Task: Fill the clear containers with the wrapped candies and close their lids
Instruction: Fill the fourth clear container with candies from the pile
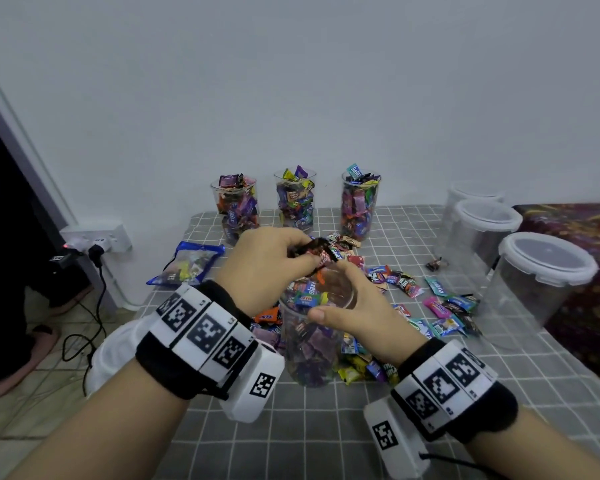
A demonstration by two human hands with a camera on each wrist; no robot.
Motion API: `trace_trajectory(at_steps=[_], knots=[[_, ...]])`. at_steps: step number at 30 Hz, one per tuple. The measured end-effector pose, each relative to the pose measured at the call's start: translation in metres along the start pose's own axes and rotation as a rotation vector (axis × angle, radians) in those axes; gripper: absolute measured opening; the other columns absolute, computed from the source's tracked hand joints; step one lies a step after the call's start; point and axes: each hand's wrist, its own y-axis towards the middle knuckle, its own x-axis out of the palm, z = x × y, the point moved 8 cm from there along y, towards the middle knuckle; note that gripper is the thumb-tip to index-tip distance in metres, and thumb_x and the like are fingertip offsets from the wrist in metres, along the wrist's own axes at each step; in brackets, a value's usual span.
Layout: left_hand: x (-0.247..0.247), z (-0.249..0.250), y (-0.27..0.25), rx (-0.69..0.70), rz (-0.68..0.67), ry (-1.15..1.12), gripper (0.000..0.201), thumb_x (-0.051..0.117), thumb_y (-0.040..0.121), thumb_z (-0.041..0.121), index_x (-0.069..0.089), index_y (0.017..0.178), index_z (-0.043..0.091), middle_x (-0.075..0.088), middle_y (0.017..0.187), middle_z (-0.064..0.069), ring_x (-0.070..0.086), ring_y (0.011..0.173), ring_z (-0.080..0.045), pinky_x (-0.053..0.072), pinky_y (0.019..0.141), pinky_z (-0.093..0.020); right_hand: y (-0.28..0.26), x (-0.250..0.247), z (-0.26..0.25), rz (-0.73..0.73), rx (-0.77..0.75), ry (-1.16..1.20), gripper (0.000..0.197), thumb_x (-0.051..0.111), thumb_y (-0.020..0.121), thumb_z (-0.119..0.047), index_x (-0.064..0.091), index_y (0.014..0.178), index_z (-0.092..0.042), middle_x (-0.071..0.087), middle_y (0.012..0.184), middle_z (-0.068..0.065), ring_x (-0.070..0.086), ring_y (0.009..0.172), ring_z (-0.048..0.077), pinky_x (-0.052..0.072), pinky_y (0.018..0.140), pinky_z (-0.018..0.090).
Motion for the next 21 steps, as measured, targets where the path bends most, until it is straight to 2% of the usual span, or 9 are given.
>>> trace_trajectory(at_steps=[2,3,5,7,11,14,15,18,21], knots=[[0.007,0.002,-0.003,0.010,-0.056,0.108,0.011,0.065,0.085,0.025,0.072,0.091,0.019,0.063,0.069,0.010,0.056,0.066,-0.002,0.041,0.061,-0.018,0.000,0.000,-0.002,-0.002,-0.005,0.005,0.060,0.075,0.062,-0.040,0.034,0.104,-0.052,0.047,0.114,-0.029,0.049,0.103,-0.019,0.042,0.089,0.010],[0.009,0.004,-0.004,0.019,-0.074,0.149,0.011,0.064,0.085,0.026,0.072,0.092,0.020,0.062,0.069,0.012,0.054,0.066,0.000,0.039,0.060,-0.015,0.000,0.000,-0.003,0.002,-0.015,0.009,0.061,0.076,0.062,-0.038,0.036,0.107,-0.050,0.051,0.115,-0.027,0.051,0.104,-0.018,0.043,0.090,0.011],[0.012,0.008,-0.006,0.032,-0.104,0.174,0.013,0.065,0.085,0.025,0.072,0.095,0.021,0.065,0.078,0.011,0.057,0.073,-0.002,0.043,0.066,-0.018,0.002,-0.001,-0.003,0.014,-0.036,0.013,0.070,0.080,0.060,-0.042,0.041,0.119,-0.042,0.056,0.120,-0.019,0.053,0.112,-0.009,0.044,0.098,0.020],[0.014,0.010,-0.008,0.036,-0.119,0.185,0.018,0.066,0.085,0.023,0.072,0.102,0.024,0.068,0.090,0.008,0.060,0.083,-0.006,0.045,0.076,-0.022,0.003,0.000,-0.002,0.018,-0.049,0.027,0.071,0.078,0.058,-0.046,0.044,0.120,-0.037,0.058,0.121,-0.017,0.054,0.114,-0.002,0.044,0.099,0.025],[0.013,0.010,-0.009,0.024,-0.123,0.143,0.027,0.066,0.084,0.022,0.069,0.109,0.029,0.068,0.098,0.008,0.061,0.090,-0.006,0.047,0.082,-0.024,0.003,0.000,0.004,0.014,-0.029,0.050,0.071,0.078,0.055,-0.047,0.045,0.117,-0.041,0.059,0.120,-0.018,0.054,0.117,-0.002,0.044,0.098,0.026],[0.013,0.007,-0.009,0.009,-0.119,0.062,0.027,0.065,0.084,0.023,0.068,0.110,0.030,0.069,0.097,0.009,0.062,0.094,-0.002,0.049,0.084,-0.023,0.004,0.000,0.004,0.004,-0.023,0.056,0.081,0.078,0.055,-0.048,0.040,0.126,-0.036,0.056,0.128,-0.013,0.052,0.119,-0.002,0.044,0.099,0.027],[0.012,0.007,-0.010,0.008,-0.098,0.017,0.025,0.065,0.085,0.023,0.068,0.109,0.030,0.068,0.095,0.011,0.062,0.093,0.000,0.050,0.083,-0.023,0.004,0.000,0.005,0.001,-0.025,0.063,0.083,0.077,0.055,-0.048,0.039,0.128,-0.034,0.055,0.129,-0.011,0.051,0.120,-0.002,0.045,0.098,0.025],[0.000,0.002,-0.011,0.030,0.039,-0.115,0.019,0.065,0.085,0.022,0.067,0.097,0.037,0.067,0.091,0.013,0.062,0.086,0.002,0.052,0.078,-0.022,0.003,-0.001,0.005,0.009,-0.027,0.031,0.078,0.076,0.053,-0.053,0.040,0.121,-0.041,0.054,0.127,-0.012,0.052,0.117,-0.001,0.045,0.096,0.025],[-0.013,-0.014,-0.012,0.011,0.172,-0.152,0.019,0.062,0.088,0.022,0.066,0.094,0.039,0.066,0.096,0.015,0.060,0.088,0.004,0.050,0.080,-0.023,0.004,-0.002,0.006,0.008,-0.021,0.014,0.075,0.075,0.053,-0.055,0.039,0.118,-0.044,0.054,0.125,-0.014,0.053,0.116,-0.001,0.044,0.095,0.023]])
